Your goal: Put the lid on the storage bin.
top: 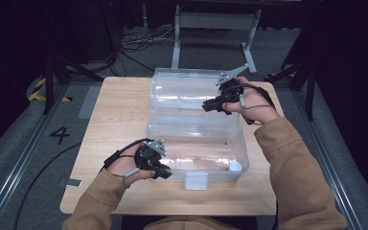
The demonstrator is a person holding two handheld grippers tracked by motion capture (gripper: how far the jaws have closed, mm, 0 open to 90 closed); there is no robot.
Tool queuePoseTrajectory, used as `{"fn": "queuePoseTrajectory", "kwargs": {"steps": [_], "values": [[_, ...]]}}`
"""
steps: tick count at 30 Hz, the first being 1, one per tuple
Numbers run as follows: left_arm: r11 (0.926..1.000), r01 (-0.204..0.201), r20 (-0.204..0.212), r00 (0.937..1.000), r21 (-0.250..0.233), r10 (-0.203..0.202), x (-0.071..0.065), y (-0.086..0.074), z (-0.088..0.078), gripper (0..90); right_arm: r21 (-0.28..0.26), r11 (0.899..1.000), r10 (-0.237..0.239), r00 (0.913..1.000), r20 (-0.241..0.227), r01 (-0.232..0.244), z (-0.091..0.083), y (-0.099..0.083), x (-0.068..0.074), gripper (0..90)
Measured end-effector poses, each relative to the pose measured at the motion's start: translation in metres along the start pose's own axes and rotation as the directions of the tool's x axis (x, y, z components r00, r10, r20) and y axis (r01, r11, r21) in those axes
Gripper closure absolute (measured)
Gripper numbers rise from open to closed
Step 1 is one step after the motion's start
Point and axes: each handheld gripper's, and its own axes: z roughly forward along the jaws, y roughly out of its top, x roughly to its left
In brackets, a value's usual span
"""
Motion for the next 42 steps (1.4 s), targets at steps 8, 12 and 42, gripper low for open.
{"fn": "queuePoseTrajectory", "kwargs": {"steps": [8,12,42], "values": [[1.0,0.005,0.001,1.0,0.004,-0.005,0.0,0.0,0.0,76.5,-0.001,1.0,-0.03,0.9996,-0.004,0.03,-0.004,-0.001,0.006,81.3],[1.0,0.006,0.001,1.0,0.001,-0.006,0.0,0.0,0.0,76.5,-0.005,0.999,-0.038,0.9993,-0.001,0.038,-0.006,-0.001,0.01,81.5],[0.9999,0.016,0.001,0.9999,0.005,-0.016,0.0,0.0,0.001,76.0,0.001,0.993,-0.115,0.993,-0.025,0.115,-0.023,-0.009,0.041,82.4]]}}
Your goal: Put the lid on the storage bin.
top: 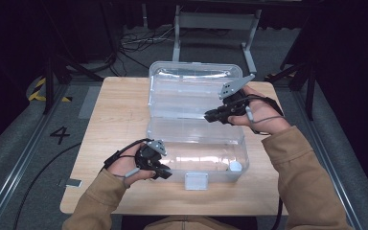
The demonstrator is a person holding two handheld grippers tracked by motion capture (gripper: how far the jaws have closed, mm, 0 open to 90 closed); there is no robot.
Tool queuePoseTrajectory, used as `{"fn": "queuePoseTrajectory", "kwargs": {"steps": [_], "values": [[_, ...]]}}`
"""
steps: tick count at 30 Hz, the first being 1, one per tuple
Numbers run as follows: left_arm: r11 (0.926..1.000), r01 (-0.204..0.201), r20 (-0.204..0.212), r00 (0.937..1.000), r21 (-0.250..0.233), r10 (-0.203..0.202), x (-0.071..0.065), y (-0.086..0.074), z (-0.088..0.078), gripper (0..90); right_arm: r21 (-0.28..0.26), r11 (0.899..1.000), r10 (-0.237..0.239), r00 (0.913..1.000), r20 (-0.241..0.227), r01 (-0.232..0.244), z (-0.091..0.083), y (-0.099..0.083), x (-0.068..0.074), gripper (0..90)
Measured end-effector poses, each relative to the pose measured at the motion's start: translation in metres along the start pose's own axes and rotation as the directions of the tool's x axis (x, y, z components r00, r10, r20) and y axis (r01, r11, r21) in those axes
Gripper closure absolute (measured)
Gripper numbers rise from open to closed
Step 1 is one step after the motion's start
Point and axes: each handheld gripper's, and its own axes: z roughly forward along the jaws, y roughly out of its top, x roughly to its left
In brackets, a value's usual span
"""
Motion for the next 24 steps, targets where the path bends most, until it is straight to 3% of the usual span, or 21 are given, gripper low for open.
{"fn": "queuePoseTrajectory", "kwargs": {"steps": [24], "values": [[1.0,0.005,-0.003,1.0,0.003,-0.005,0.0,0.0,0.0,75.9,0.002,0.999,-0.034,0.9993,-0.014,0.034,-0.006,-0.007,0.02,82.3]]}}
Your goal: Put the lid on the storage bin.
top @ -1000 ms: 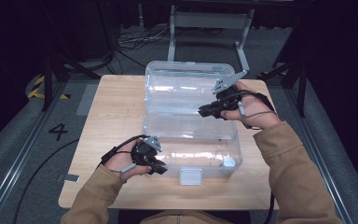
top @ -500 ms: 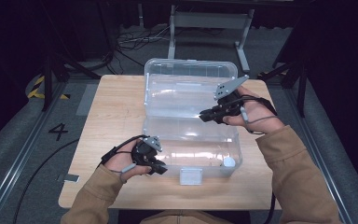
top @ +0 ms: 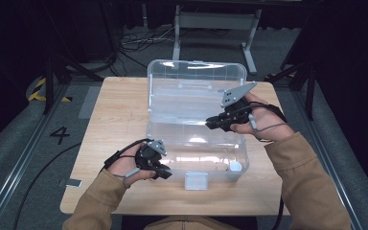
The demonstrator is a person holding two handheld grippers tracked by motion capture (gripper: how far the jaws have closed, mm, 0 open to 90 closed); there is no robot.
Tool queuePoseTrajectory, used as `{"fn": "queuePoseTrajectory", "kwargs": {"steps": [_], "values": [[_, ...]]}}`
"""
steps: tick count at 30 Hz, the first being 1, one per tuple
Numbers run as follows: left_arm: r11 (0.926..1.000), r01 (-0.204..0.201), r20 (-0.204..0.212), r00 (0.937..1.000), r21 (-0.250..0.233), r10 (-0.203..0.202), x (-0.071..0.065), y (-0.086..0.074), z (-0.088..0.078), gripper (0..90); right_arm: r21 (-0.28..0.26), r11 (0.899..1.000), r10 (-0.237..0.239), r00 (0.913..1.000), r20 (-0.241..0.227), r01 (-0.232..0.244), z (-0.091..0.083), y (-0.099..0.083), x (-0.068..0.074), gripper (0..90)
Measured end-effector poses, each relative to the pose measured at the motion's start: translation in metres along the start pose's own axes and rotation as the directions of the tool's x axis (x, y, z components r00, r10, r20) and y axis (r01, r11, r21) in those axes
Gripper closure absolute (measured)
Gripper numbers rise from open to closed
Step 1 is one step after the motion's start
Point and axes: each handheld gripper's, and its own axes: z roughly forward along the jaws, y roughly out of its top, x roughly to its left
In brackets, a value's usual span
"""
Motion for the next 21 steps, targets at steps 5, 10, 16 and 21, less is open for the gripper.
{"fn": "queuePoseTrajectory", "kwargs": {"steps": [5,10,16,21], "values": [[1.0,0.0,-0.001,1.0,0.001,0.0,0.0,0.0,0.0,75.9,0.003,1.0,-0.01,0.9999,-0.004,0.01,-0.001,-0.001,0.003,82.2],[1.0,0.0,-0.001,1.0,0.001,0.0,0.0,0.0,0.0,75.9,0.011,1.0,-0.016,0.9999,-0.007,0.016,-0.001,-0.002,0.006,82.2],[1.0,0.002,-0.001,1.0,0.001,-0.001,0.0,0.0,0.0,75.9,0.018,0.999,-0.033,0.9994,-0.012,0.033,-0.001,-0.003,0.011,82.2],[1.0,0.001,0.0,1.0,0.003,-0.001,0.0,0.0,0.0,75.8,0.022,0.999,-0.043,0.9989,-0.017,0.043,-0.002,-0.004,0.014,82.2]]}}
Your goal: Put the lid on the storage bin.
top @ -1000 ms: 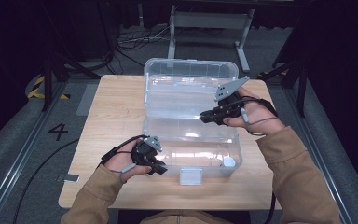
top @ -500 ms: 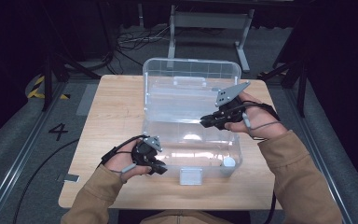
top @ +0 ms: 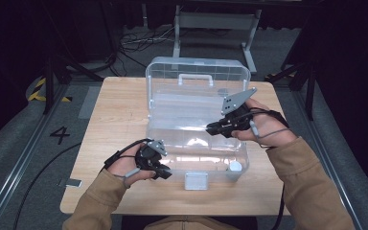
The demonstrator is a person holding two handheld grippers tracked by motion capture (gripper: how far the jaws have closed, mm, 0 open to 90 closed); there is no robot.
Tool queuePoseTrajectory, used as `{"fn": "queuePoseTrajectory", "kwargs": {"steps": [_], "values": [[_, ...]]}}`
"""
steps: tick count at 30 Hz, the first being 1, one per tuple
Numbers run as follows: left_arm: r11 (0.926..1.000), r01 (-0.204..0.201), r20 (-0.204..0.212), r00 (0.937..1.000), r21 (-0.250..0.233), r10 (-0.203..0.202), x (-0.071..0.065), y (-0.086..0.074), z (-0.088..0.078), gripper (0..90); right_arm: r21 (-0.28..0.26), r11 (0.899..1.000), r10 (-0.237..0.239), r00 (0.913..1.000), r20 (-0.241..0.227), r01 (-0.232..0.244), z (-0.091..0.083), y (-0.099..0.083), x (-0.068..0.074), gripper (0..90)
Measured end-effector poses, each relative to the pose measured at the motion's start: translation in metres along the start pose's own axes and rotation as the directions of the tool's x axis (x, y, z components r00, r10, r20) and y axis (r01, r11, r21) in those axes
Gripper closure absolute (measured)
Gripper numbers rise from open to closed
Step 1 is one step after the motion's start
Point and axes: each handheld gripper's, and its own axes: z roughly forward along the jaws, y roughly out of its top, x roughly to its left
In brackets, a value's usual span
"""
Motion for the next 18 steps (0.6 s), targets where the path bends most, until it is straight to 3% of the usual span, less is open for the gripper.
{"fn": "queuePoseTrajectory", "kwargs": {"steps": [18], "values": [[1.0,0.005,-0.001,1.0,0.0,-0.005,-0.0002,-0.0001,0.0001,75.8,0.014,1.0,-0.016,0.9997,-0.017,0.016,0.0007,-0.0029,0.0097,82.2]]}}
